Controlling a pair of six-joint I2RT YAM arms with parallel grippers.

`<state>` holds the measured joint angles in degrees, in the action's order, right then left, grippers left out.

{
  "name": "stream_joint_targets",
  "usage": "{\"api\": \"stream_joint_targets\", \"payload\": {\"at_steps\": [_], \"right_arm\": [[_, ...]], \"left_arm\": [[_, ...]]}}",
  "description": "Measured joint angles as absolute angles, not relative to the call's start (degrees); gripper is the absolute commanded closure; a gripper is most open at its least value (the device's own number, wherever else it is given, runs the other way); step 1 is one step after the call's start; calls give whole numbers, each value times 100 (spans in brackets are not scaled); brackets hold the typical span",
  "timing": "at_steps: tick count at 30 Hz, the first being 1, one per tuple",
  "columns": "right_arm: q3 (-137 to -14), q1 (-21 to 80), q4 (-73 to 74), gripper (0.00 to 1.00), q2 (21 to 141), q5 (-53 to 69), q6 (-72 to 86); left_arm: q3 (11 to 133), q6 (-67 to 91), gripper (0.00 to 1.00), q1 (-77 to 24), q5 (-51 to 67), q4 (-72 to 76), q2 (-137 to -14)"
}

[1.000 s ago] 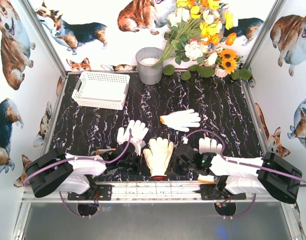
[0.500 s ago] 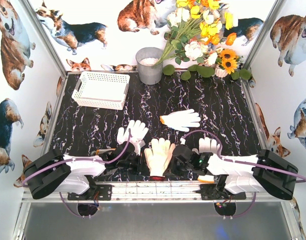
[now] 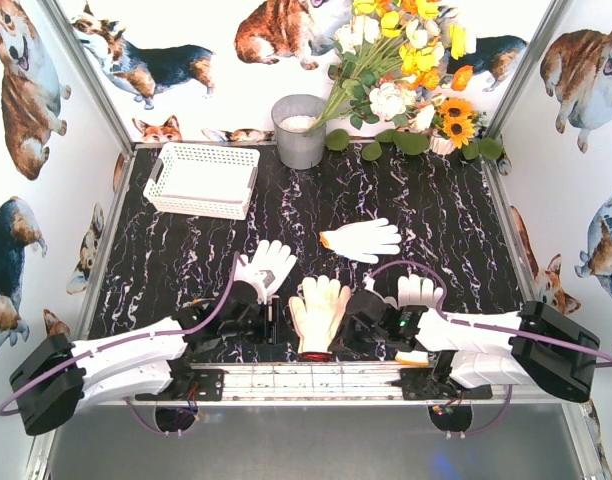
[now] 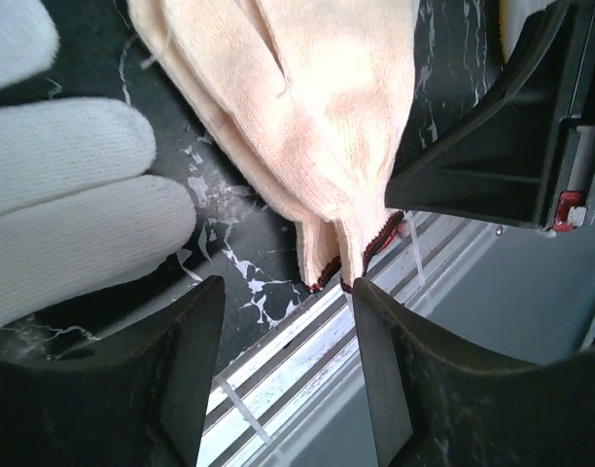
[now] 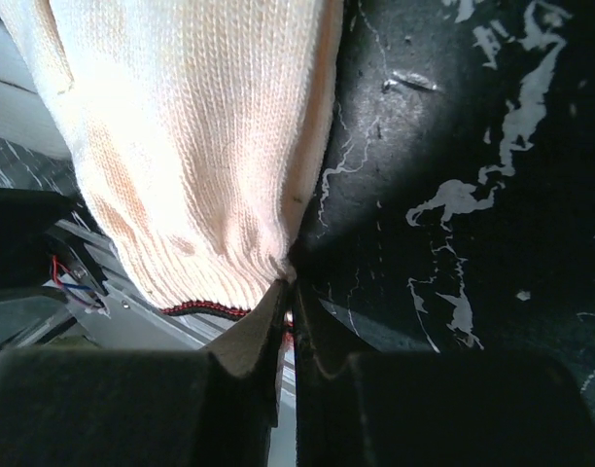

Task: Put the gloves into the storage basket
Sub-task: Adjust the glove at the center of the board.

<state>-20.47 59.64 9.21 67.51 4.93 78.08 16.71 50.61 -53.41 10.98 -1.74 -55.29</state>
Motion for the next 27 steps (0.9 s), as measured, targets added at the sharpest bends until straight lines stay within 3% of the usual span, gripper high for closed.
{"api": "stream_joint_targets", "payload": {"at_steps": [7, 17, 22, 27], "right_arm": [[-2021, 5964, 1105, 86, 6541, 316, 7797], [-2056, 5964, 1382, 44, 6178, 172, 7592], [-2368, 5964, 2294, 37, 5723, -200, 7242], [-2727, 5843, 2860, 38, 5107, -567, 6879]], "left_arm": [[2272, 4786, 49, -5341, 867, -707, -5507], [2394, 4814, 49, -5343, 1004, 23, -6132], [2438, 4812, 49, -5345, 1031, 242, -6211], [2648, 4781, 54, -5345, 1013, 364, -6394]]}}
